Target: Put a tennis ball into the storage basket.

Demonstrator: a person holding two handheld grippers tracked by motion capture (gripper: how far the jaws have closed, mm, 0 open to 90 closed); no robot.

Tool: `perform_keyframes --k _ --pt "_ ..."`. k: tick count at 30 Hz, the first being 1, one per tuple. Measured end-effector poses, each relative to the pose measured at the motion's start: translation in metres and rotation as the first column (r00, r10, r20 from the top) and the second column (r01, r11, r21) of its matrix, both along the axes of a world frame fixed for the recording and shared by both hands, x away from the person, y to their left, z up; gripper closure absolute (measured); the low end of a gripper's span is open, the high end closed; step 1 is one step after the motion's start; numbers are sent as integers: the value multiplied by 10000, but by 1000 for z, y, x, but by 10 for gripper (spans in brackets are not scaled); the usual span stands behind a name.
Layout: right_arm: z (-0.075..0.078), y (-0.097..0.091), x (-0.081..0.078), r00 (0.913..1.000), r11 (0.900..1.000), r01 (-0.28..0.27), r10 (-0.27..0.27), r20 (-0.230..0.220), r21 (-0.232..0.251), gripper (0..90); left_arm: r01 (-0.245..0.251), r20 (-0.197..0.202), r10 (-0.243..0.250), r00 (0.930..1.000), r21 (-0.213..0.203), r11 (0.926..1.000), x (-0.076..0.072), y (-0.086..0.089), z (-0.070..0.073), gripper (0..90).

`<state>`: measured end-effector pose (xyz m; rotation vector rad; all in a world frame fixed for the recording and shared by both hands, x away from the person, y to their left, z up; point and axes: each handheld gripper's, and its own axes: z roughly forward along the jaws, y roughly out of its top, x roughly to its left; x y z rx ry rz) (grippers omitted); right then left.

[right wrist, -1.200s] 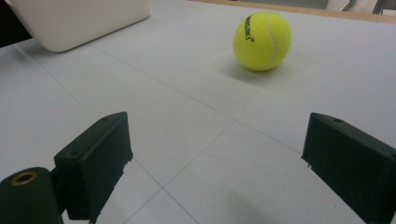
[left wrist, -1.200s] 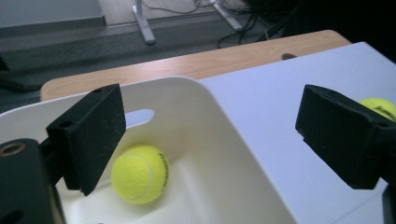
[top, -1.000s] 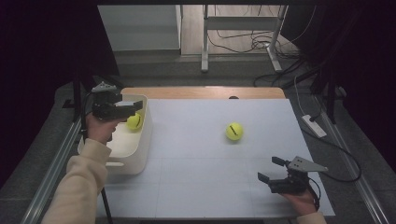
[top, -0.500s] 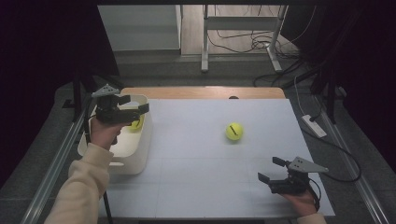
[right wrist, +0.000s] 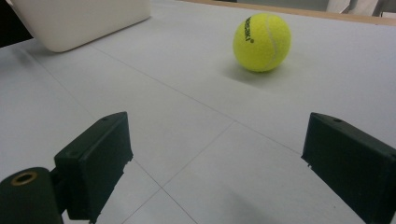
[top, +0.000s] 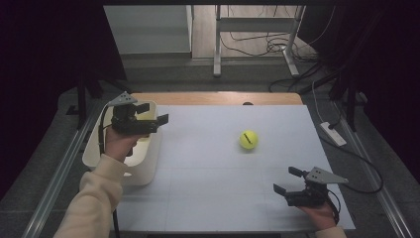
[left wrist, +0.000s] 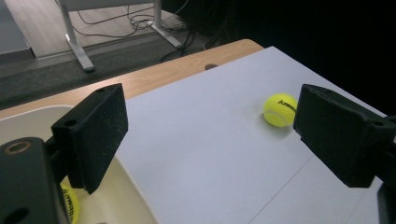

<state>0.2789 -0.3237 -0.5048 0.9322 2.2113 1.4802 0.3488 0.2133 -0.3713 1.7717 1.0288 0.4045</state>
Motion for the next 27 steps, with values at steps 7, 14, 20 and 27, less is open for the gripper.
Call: perform_keyframes --k 7,14,20,27 --pt "0 1 -1 10000 10000 17 -17 10 -17 76 249 39 -248 9997 -83 9997 -2 -8 -2 110" --pt "2 0 -2 10000 9994 -60 59 43 345 77 522 57 -521 9986 -106 9986 -5 -19 -3 110" --pt "2 1 -2 10000 9997 -74 73 49 228 77 738 68 -737 9973 -252 9969 -4 -28 -3 111" --pt "2 0 -2 10000 9998 -74 73 55 205 77 951 89 -948 9955 -351 9949 -4 -37 -3 109"
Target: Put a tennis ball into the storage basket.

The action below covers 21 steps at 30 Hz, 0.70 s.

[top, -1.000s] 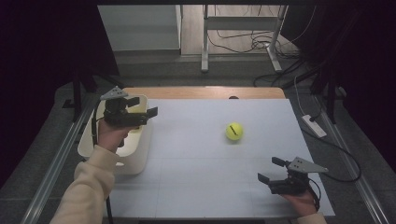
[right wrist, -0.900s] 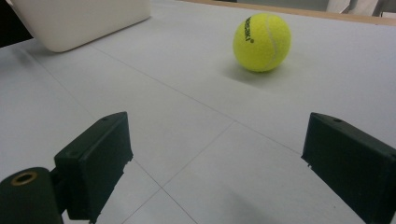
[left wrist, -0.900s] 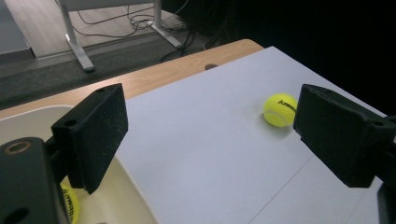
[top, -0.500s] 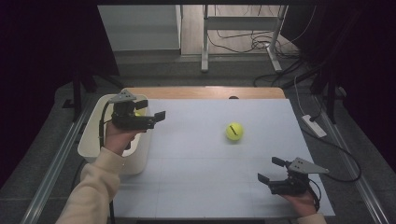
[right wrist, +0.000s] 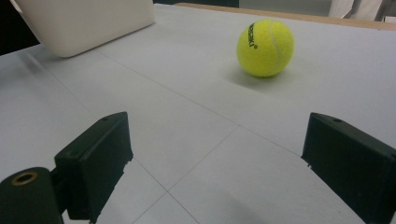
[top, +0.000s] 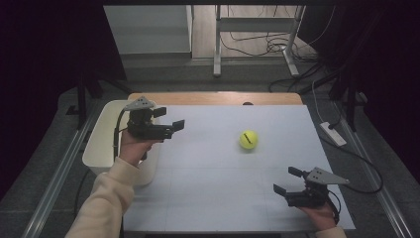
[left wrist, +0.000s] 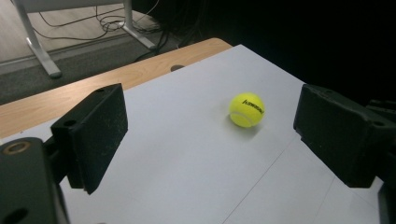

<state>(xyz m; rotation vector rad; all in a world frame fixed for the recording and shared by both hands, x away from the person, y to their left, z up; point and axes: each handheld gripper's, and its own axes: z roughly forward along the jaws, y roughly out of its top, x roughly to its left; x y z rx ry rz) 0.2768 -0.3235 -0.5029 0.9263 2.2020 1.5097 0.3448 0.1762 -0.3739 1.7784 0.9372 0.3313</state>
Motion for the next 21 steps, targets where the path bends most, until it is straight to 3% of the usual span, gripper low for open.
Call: perform_keyframes --k 15,21 --pt "1 1 2 10000 10000 40 -40 15 -3 77 372 41 -373 9993 150 9992 0 -16 -1 103" --pt "3 2 5 10000 9999 74 -74 -5 82 77 645 -130 -643 9978 135 9978 2 -24 -2 108"
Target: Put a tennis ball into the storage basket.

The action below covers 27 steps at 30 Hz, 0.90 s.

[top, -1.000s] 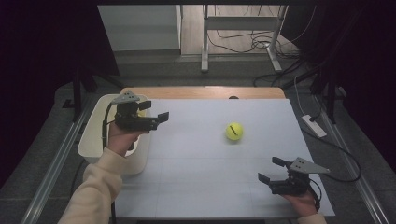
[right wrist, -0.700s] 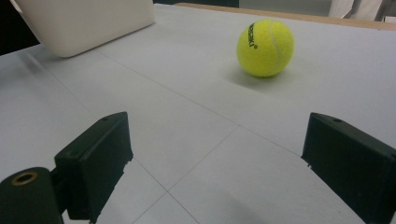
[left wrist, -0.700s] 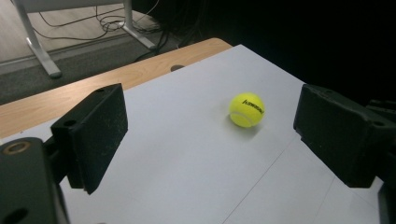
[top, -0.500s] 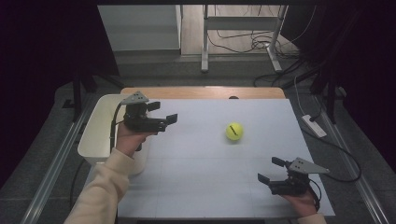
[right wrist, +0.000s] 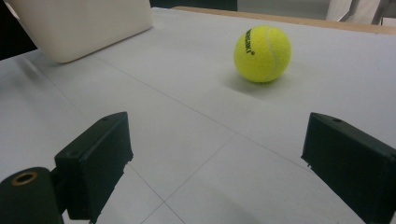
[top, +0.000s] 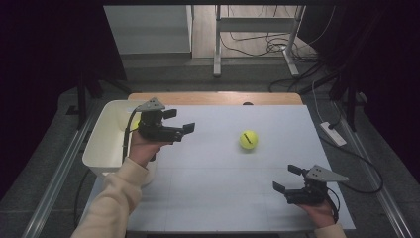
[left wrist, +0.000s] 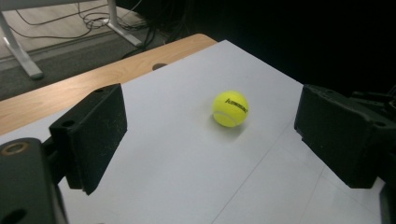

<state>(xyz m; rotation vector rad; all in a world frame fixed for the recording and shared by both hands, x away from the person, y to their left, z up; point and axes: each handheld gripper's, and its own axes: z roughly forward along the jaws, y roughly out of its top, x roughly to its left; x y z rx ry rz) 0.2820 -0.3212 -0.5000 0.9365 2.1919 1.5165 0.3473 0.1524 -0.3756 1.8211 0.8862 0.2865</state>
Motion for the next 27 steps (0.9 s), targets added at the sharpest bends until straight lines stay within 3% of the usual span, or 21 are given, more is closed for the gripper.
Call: perform_keyframes --k 7,16,27 --pt "2 0 -1 10000 10000 -24 24 35 80 77 127 101 -129 9999 167 9998 -3 -11 1 109" --pt "2 2 2 10000 9999 -64 63 33 81 77 294 11 -294 9996 -64 9995 0 -20 2 108" --pt "1 0 -5 9999 9999 -164 164 38 26 77 670 -101 -667 9977 254 9974 4 -43 -5 97"
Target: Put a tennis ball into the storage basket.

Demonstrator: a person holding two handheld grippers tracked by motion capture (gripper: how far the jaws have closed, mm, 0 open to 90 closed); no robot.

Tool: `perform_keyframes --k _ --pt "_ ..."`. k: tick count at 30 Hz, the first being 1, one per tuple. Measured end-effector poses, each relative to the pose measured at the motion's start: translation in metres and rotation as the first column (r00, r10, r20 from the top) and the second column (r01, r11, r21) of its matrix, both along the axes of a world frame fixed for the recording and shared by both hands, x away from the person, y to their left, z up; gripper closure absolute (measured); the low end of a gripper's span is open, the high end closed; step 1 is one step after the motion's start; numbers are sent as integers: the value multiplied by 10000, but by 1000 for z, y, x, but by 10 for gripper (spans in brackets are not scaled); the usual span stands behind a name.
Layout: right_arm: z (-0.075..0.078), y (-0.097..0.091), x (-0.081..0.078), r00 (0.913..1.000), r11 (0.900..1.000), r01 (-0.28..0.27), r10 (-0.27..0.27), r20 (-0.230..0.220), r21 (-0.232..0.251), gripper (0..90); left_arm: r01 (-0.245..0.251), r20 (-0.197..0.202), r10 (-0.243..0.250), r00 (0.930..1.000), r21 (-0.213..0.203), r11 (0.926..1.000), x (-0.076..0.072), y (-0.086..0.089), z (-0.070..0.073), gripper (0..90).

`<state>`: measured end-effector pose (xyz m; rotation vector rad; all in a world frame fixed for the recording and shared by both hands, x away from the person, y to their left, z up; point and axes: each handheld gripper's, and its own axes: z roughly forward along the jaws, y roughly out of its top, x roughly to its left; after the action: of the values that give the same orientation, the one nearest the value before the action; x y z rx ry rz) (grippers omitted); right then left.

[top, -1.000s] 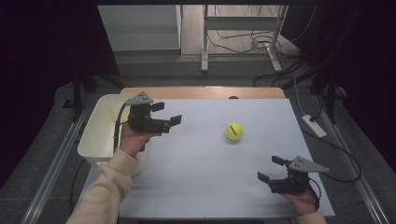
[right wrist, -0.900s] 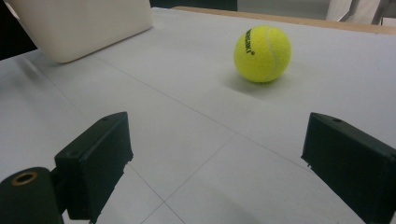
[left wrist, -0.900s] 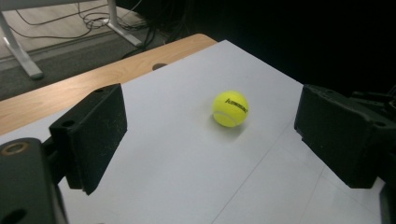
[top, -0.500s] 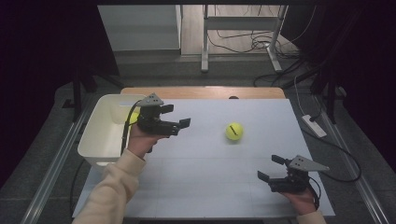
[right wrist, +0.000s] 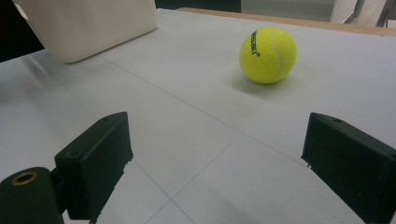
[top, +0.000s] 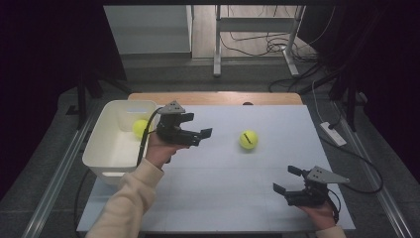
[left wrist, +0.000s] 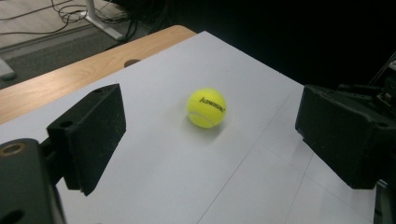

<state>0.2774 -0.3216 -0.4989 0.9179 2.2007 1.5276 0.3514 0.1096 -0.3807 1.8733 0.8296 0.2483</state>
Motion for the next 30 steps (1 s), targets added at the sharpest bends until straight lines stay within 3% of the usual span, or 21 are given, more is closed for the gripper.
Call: perform_keyframes --k 6,18,30 --pt "1 3 -1 10000 9997 -98 98 16 202 77 36 -64 -36 10000 39 10000 2 -7 -1 99" --pt "0 4 2 9994 9993 -336 336 27 149 77 230 -344 -221 9992 255 9994 20 -34 -16 100" --pt "0 5 1 9997 9996 -256 255 45 118 77 396 -635 -368 9973 442 9982 33 -50 -29 100"
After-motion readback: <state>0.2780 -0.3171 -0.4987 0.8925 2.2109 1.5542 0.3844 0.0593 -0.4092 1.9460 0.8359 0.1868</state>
